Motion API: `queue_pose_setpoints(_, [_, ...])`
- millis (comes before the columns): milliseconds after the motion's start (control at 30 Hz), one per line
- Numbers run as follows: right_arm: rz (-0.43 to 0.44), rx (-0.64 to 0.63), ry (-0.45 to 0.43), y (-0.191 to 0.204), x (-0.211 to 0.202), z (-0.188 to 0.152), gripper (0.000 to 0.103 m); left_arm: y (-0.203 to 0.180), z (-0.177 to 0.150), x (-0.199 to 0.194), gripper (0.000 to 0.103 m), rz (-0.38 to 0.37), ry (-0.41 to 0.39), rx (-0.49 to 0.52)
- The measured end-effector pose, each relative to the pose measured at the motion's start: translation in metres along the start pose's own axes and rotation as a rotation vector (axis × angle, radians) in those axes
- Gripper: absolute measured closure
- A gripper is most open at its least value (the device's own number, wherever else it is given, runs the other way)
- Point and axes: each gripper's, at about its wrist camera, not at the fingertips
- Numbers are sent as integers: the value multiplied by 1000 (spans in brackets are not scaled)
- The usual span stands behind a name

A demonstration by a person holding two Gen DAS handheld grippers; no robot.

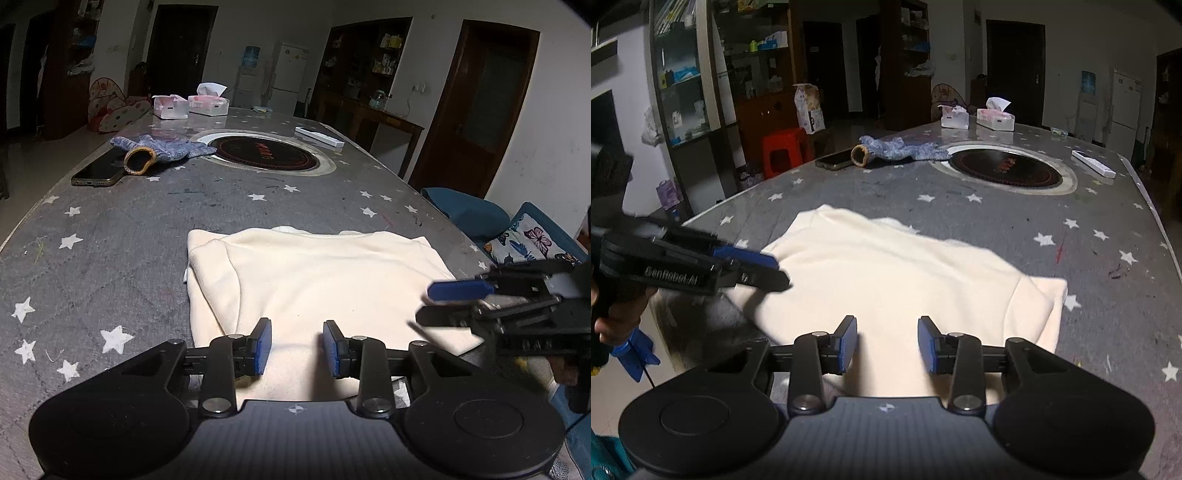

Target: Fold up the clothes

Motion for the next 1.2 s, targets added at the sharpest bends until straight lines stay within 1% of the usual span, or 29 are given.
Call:
queue_pose_setpoints(133, [-18,24,-15,-13,9,8,67,2,0,0,69,-6,1,-6])
queue_pose_setpoints(267, [-58,82,11,-33,24,8,67,3,-1,-1,69,-12,-1,-10])
queue_pose_setpoints(367, [-53,117,13,-42,25,10,67,3,-1,-1,69,-15,-1,-13])
queue_pose_setpoints(533, [-84,105,-10,-48,29,22,67,3,-1,0,69,-14,-2,-14])
queue_pose_setpoints(700, [-125,140,26,-67,52,25,68,4,-1,0,69,-20,-3,-21])
queue_pose_setpoints(800, [-127,157,21,-68,52,29,69,5,0,0,69,-23,-3,-21])
queue_pose_setpoints(967, [-102,135,-5,-57,53,42,68,5,-1,1,69,-27,-3,-22])
queue_pose_setpoints(1033, [-100,127,6,-54,61,44,68,6,-1,0,69,-28,-5,-23])
queue_pose_setpoints(1133, [-130,113,35,-52,76,44,68,6,-1,0,69,-31,-4,-25])
queue_pose_setpoints(1200, [-136,109,39,-52,79,46,68,6,-1,1,69,-32,-3,-25])
Point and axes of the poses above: each gripper's, at about its wrist camera, not at the fingertips, and x roughly the way its jaws point, y to its left, z to its top, and after that the axes turned 3 degrees about -y, right-handed
